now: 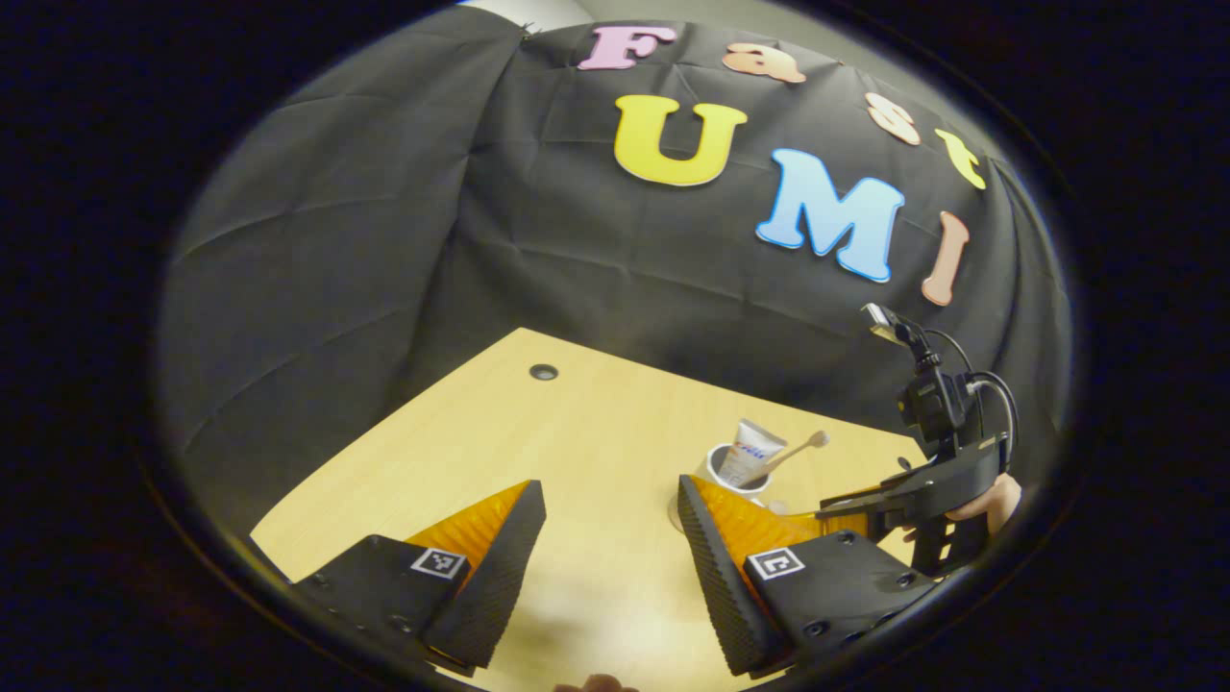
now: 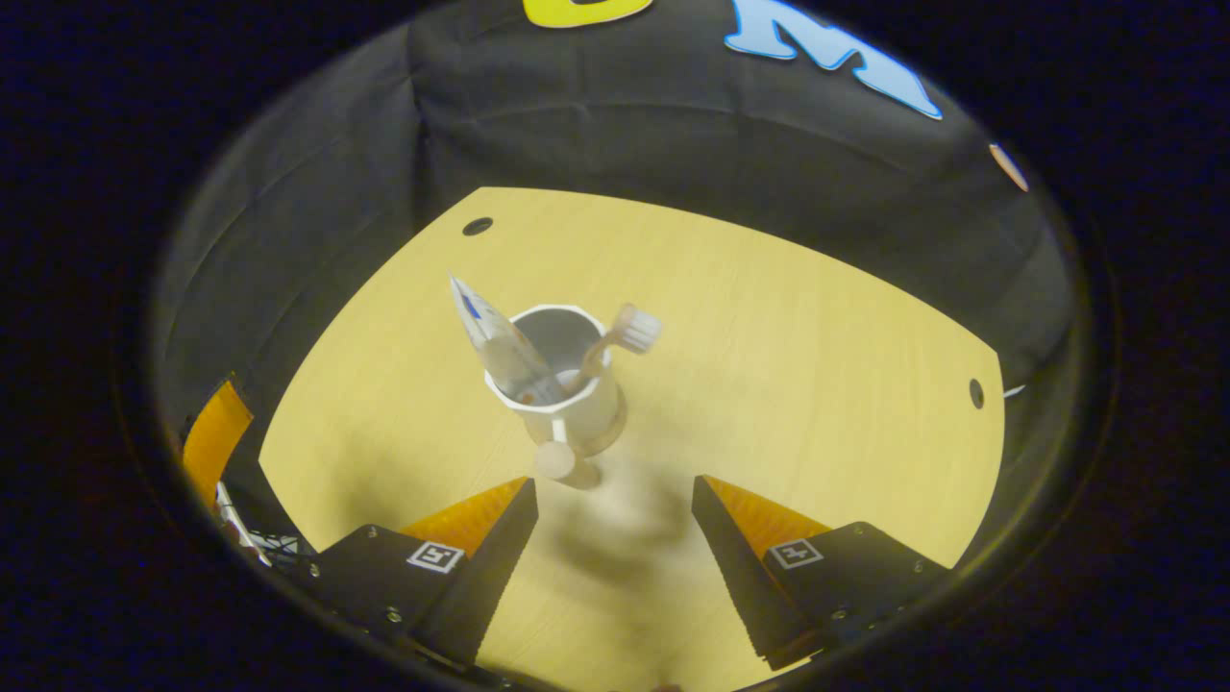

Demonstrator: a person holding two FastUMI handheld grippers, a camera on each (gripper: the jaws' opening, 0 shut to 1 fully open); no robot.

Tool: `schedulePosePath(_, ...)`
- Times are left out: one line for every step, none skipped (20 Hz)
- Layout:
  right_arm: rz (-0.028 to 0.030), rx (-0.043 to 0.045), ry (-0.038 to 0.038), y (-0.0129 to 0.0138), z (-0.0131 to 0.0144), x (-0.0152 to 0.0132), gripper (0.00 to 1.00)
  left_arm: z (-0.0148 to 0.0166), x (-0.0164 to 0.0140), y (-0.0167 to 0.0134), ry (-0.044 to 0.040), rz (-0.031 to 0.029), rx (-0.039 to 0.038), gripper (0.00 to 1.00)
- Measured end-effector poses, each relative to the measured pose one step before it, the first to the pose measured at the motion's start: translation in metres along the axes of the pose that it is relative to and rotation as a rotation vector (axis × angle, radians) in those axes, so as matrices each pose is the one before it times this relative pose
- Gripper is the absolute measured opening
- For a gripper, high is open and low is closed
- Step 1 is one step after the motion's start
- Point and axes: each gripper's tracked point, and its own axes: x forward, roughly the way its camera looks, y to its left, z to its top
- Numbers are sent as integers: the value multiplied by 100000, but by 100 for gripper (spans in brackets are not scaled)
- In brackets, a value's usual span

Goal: Put the toothbrush and toothpaste on the desktop into the cup, then pick up the cup and place it on the coaster on the desktop.

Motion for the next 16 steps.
schedulePosePath(-1587,2073,-2764,-620,-75,-1251,99,485,52,-1138,-718,-2503,2160,91)
schedulePosePath(-1954,2246,-3781,-877,156,-1394,99,565,107,-1089,-750,-2122,1578,91)
schedulePosePath(-2042,2221,-4260,-878,404,-1526,99,715,196,-1109,-1247,-2483,1545,91)
schedulePosePath(-1996,2600,-5342,-665,702,-1425,99,906,165,-1211,-1398,-2412,1469,91)
schedulePosePath(-1872,2995,-5521,-645,825,-1655,99,1042,185,-1050,-1829,-2180,1469,91)
schedulePosePath(-1406,3016,-6131,-560,1055,-1442,99,1268,124,-1157,-2496,-1948,1529,91)
schedulePosePath(-1585,2838,-6805,-612,1328,-1612,99,1581,8,-1331,-3076,-2274,1808,91)
schedulePosePath(-1379,2381,-7188,-596,1530,-1602,99,1564,69,-1258,-3627,-1821,2393,85)
schedulePosePath(-1388,1531,-7233,-430,1720,-1474,99,1730,-204,-1149,-3842,-1799,2992,90)
schedulePosePath(-1101,741,-7457,-350,1810,-1194,99,1800,34,-1086,-4945,-1613,3039,90)
schedulePosePath(-577,-275,-7465,-160,1833,-1159,99,1760,-110,-1050,-4850,-1770,2257,90)
schedulePosePath(-997,-878,-7345,-177,1622,-859,98,1670,-69,-953,-3895,-1490,1975,89)
schedulePosePath(-1587,-1059,-6073,-388,1642,-932,99,1545,-11,-923,-3227,-1562,1326,89)
schedulePosePath(-1076,-982,-5379,-253,1518,-840,99,1343,-15,-690,-2842,-530,940,94)
schedulePosePath(-598,-367,-4446,-51,1268,-785,98,1293,-95,-490,-2909,131,356,93)
schedulePosePath(-439,139,-4291,42,1004,-574,98,955,-550,5,-3133,1318,408,94)
